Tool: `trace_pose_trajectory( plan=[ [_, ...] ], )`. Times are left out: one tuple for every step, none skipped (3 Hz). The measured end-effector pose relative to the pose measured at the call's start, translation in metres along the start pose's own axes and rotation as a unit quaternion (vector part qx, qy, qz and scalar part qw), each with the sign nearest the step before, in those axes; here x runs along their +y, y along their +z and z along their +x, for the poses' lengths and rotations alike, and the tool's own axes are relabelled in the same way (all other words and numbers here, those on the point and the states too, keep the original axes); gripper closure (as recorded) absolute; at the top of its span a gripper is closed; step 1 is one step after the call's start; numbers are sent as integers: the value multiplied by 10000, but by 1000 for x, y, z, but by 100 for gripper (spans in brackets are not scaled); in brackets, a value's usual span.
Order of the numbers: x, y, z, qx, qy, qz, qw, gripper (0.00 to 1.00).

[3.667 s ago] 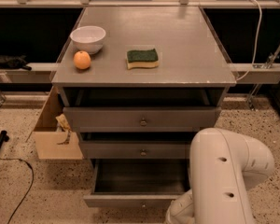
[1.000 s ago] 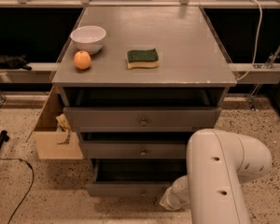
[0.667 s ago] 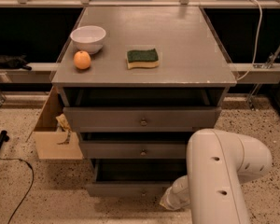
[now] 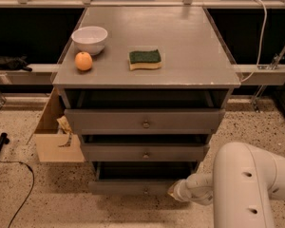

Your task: Close bottom drawer

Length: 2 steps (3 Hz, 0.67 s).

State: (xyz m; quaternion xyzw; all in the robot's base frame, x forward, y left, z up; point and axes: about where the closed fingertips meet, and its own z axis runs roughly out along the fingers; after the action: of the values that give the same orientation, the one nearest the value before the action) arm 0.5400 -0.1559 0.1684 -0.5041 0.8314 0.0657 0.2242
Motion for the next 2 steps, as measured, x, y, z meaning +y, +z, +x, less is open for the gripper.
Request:
trace_pose_trajectory(
  plan=[
    [-3,0,-1,-18,7,27,10000,91],
    [-3,2,0,5,11,23,10000,100]
  ],
)
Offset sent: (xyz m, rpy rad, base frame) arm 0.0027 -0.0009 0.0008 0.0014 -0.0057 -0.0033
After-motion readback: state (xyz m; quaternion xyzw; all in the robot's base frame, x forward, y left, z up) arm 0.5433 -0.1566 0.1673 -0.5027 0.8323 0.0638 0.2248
